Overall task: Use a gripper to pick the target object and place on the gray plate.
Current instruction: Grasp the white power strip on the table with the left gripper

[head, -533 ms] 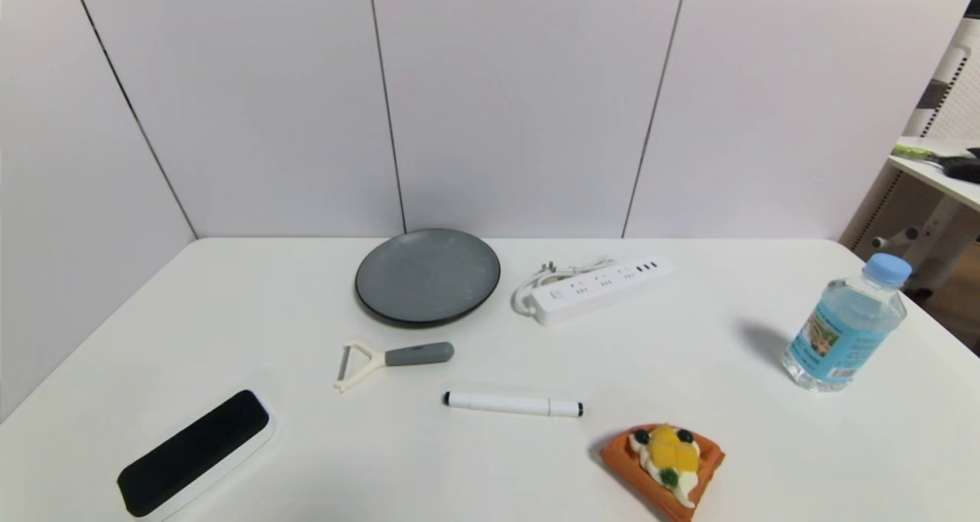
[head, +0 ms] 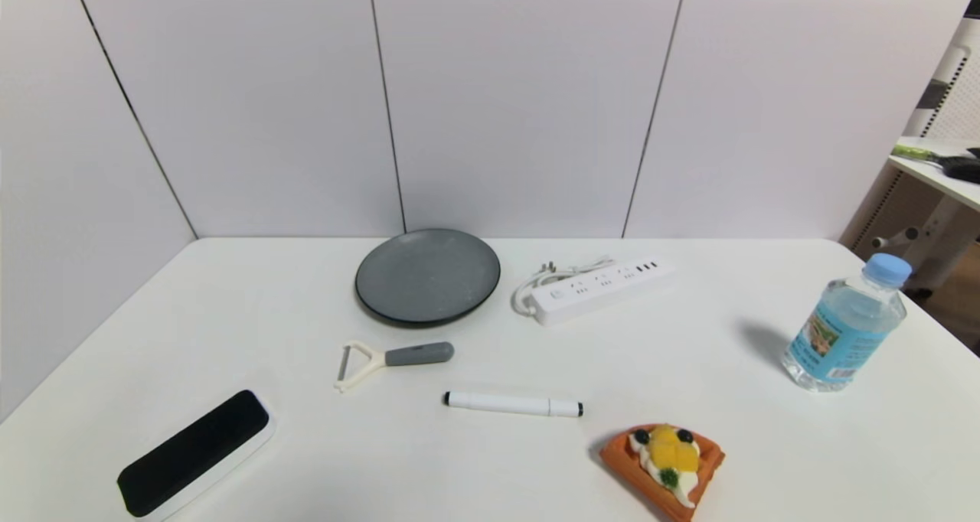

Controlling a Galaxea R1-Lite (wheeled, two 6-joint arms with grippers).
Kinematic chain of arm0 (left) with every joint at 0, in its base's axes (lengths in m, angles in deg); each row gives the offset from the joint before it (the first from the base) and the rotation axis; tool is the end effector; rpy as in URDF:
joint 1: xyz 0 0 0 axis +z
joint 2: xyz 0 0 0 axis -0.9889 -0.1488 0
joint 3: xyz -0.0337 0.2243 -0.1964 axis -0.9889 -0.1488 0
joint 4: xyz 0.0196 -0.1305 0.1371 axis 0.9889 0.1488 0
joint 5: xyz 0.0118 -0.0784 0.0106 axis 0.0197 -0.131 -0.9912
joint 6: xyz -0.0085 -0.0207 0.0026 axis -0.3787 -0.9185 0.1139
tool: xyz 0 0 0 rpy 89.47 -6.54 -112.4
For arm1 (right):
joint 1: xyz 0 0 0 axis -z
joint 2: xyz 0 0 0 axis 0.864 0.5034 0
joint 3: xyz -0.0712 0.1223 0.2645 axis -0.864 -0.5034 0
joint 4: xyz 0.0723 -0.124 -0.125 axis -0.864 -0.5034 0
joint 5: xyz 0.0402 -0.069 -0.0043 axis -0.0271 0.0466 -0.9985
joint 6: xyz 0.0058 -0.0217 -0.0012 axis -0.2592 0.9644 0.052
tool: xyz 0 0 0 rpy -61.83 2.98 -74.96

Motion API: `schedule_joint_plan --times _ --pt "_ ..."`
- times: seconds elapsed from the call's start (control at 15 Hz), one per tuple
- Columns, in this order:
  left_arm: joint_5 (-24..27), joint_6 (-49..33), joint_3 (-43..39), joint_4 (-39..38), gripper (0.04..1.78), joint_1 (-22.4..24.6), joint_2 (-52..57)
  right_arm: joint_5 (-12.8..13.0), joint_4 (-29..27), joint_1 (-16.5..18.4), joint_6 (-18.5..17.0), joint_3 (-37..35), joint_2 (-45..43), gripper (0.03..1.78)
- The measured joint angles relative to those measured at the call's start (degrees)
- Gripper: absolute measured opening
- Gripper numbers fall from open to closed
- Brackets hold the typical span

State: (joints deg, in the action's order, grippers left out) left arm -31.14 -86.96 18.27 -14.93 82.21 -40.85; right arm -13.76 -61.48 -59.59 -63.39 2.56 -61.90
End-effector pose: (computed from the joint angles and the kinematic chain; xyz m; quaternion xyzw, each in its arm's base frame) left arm -0.0230 -0.0001 0.0757 -0.0122 0.0002 0.0102 0.9999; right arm -0.0229 -0.0004 0.0752 0.0207 0.0007 -0.0139 0.9997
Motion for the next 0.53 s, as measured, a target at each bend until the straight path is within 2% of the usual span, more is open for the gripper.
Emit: schedule_joint_plan --times 0.53 --pt "0.11 2.28 -0.02 0.02 1.69 0.00 0.00 0.00 -0.02 0.00 0.00 0.00 0.00 1.71"
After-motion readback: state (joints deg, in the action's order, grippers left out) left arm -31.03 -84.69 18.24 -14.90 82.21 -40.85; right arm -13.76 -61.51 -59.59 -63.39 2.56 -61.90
